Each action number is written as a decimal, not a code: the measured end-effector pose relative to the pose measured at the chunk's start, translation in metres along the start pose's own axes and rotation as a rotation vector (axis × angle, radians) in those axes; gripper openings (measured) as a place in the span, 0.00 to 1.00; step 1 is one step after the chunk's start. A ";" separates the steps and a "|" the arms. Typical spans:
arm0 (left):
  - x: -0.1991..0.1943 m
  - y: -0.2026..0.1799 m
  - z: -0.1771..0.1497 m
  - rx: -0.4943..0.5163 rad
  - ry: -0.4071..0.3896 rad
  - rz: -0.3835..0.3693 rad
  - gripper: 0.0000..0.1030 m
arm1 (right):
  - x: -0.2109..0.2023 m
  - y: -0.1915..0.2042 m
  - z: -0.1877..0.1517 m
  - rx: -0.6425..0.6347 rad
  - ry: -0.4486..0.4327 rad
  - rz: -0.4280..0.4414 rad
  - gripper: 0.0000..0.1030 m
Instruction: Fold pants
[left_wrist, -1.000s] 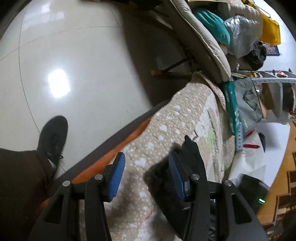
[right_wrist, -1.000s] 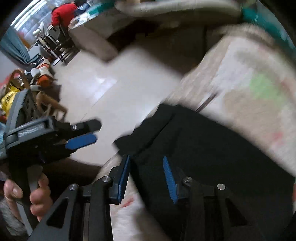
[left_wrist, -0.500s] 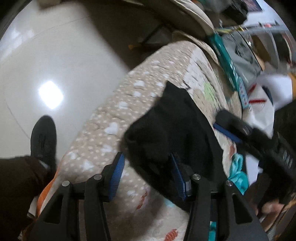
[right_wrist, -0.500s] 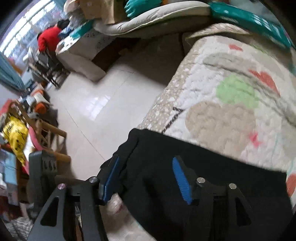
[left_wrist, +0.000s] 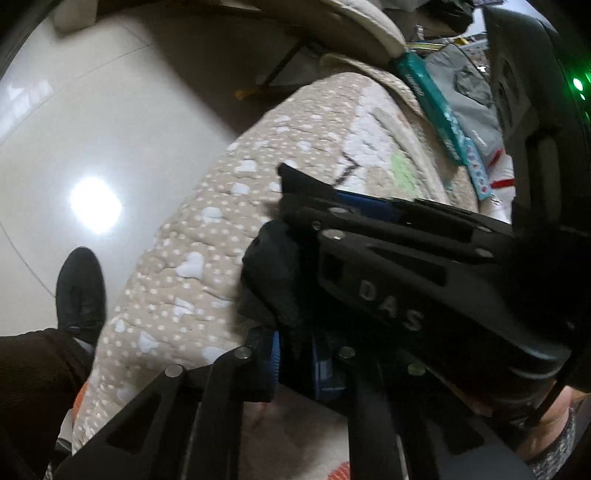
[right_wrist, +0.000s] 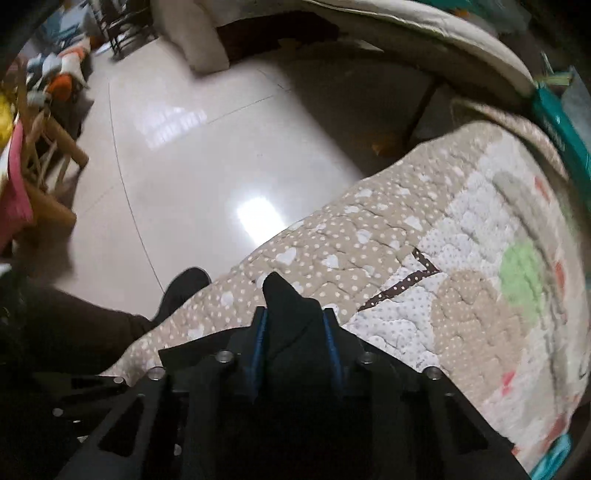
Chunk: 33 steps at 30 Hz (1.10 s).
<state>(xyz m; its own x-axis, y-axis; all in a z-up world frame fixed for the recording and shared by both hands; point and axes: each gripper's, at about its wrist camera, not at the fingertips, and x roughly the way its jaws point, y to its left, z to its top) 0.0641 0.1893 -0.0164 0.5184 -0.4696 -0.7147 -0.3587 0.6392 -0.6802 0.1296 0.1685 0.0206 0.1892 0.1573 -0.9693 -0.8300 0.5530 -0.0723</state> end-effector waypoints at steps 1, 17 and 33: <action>-0.003 -0.003 -0.001 0.005 0.000 -0.022 0.12 | -0.003 0.000 -0.001 0.003 -0.005 -0.007 0.25; -0.007 -0.102 -0.027 0.150 0.057 -0.182 0.12 | -0.113 -0.071 -0.068 0.289 -0.251 0.049 0.22; 0.055 -0.161 -0.115 0.444 0.321 -0.119 0.37 | -0.110 -0.190 -0.274 0.846 -0.278 -0.033 0.50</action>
<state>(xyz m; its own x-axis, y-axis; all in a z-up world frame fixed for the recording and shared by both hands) 0.0607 -0.0098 0.0356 0.2483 -0.6714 -0.6983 0.0851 0.7332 -0.6747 0.1225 -0.1778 0.0761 0.4180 0.2629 -0.8696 -0.1776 0.9624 0.2056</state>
